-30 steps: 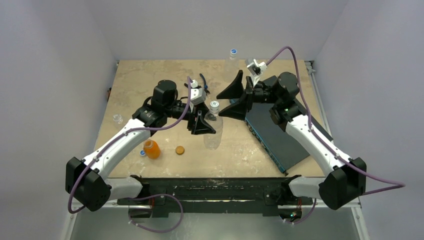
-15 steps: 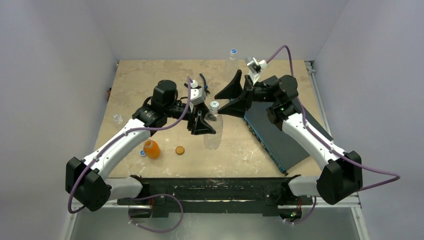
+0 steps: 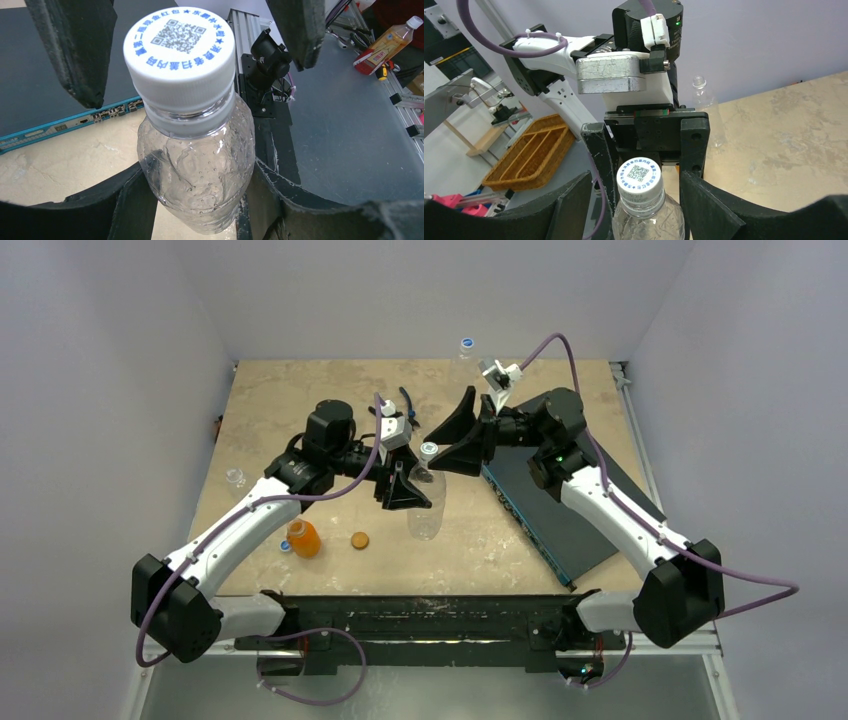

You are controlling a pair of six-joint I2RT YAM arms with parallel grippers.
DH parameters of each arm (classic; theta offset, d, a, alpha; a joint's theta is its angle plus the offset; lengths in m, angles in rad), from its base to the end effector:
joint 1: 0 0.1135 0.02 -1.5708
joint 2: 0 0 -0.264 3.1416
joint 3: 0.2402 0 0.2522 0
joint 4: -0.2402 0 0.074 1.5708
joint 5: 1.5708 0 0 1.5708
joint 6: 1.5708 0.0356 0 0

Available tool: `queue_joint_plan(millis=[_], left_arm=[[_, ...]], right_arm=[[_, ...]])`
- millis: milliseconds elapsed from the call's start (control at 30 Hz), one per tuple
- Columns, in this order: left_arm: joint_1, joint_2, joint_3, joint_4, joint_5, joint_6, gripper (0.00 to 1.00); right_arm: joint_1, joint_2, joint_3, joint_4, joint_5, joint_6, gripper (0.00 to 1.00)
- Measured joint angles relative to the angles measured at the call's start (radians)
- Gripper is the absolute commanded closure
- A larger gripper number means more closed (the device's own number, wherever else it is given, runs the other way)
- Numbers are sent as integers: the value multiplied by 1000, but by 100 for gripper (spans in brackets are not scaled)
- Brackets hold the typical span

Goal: Screw on the bottle caps
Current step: Screw the bottle cap onto the plastic bottle.

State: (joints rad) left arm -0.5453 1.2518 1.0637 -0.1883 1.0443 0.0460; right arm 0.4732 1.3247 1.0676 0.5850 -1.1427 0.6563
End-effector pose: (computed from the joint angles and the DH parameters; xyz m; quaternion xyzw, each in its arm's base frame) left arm 0.2187 -0.1687 0.3435 0.4771 0.6039 -0.5201 0.3704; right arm 0.2451 0.1619 0.3939 -0.3930 0.5279 0.6320 0.4092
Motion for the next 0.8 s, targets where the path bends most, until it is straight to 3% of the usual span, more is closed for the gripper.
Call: queue_joint_plan(millis=[800], left_arm=[[2, 10, -8, 16, 0, -20, 100]], right_arm=[[23, -10, 10, -121, 60, -104, 69]])
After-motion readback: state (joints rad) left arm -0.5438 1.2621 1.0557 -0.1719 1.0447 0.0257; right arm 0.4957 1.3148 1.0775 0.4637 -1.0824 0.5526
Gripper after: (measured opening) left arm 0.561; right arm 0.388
